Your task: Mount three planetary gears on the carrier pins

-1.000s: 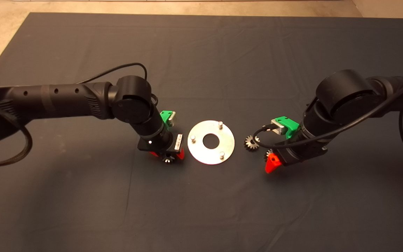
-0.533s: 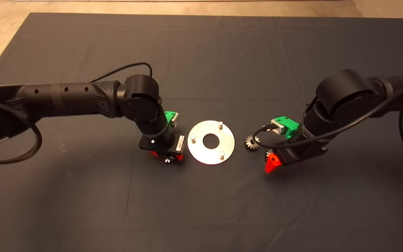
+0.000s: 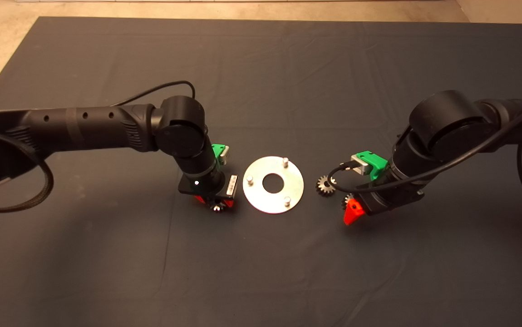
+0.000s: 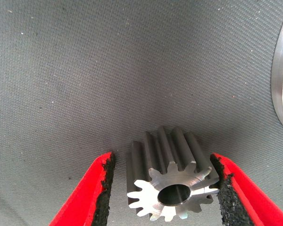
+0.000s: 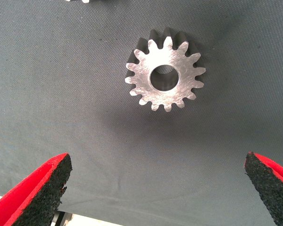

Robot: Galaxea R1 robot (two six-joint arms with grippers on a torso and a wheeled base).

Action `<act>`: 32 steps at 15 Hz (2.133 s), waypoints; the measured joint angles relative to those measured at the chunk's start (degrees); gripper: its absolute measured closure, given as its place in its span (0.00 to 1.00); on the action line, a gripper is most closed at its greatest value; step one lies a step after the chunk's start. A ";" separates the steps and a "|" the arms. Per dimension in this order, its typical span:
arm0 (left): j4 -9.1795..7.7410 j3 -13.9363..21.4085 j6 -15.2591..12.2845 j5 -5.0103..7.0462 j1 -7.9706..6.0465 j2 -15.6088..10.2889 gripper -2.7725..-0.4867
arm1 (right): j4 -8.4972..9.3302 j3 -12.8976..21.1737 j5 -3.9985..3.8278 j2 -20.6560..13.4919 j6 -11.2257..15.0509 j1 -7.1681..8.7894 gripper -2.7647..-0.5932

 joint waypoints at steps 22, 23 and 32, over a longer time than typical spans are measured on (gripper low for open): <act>-0.02 0.94 -0.22 5.60 -2.45 1.32 0.79 | 0.00 -0.39 0.01 0.04 -0.02 0.00 0.02; -0.50 0.94 -0.22 5.71 -4.54 1.55 0.79 | 0.00 -0.39 -0.01 0.05 -0.02 0.00 0.02; -4.14 1.01 -0.22 6.31 -7.39 7.70 0.79 | -0.01 -0.39 0.06 0.22 -0.02 0.00 0.02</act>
